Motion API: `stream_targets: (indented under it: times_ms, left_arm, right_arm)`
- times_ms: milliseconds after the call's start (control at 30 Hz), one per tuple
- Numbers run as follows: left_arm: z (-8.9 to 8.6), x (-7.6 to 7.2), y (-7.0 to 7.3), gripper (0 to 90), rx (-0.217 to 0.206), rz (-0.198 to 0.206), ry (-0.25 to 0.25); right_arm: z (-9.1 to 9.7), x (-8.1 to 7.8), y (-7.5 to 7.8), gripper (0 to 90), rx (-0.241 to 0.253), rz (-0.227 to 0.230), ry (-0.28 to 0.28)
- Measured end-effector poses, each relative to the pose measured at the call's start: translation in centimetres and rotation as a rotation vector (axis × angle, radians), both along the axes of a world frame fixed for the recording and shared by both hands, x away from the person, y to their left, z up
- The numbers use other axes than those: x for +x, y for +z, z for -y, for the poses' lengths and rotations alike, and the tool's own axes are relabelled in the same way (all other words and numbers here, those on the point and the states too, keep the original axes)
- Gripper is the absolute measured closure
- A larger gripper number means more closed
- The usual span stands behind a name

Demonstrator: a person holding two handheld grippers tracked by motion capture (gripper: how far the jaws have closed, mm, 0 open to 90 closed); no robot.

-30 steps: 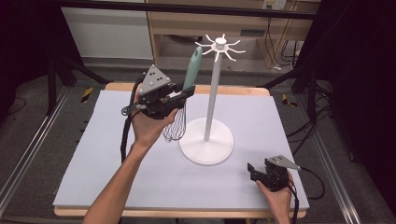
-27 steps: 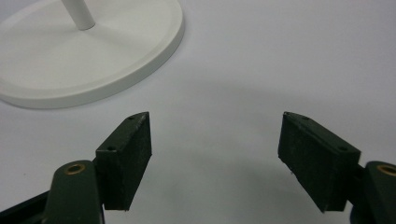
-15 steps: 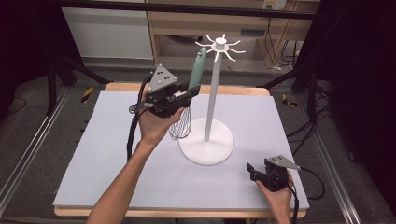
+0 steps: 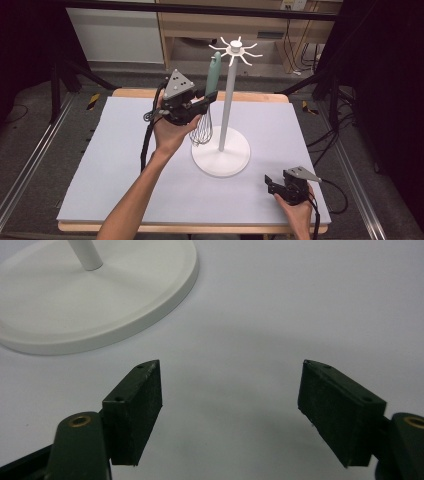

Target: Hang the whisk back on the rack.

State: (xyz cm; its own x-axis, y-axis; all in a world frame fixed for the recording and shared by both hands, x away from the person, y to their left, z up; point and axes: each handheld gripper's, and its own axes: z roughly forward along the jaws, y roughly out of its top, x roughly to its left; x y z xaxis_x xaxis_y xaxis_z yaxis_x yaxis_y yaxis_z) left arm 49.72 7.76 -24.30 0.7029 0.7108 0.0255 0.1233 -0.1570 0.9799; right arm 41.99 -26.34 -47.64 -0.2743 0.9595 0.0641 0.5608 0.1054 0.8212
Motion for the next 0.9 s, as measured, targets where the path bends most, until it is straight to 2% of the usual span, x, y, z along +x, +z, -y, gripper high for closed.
stream_targets:
  times_ms: [667, 900]
  left_arm:
    - [0.73, 0.67, -0.50, 68.2, -0.018, 0.020, 0.000]
    - [0.68, 0.85, -0.64, 66.1, -0.016, 0.008, 0.008]
  right_arm:
    - [-0.08, 0.00, -0.05, 25.8, 0.001, -0.003, 0.006]
    - [-0.10, 0.03, -0.10, 25.8, -0.008, -0.001, 0.004]
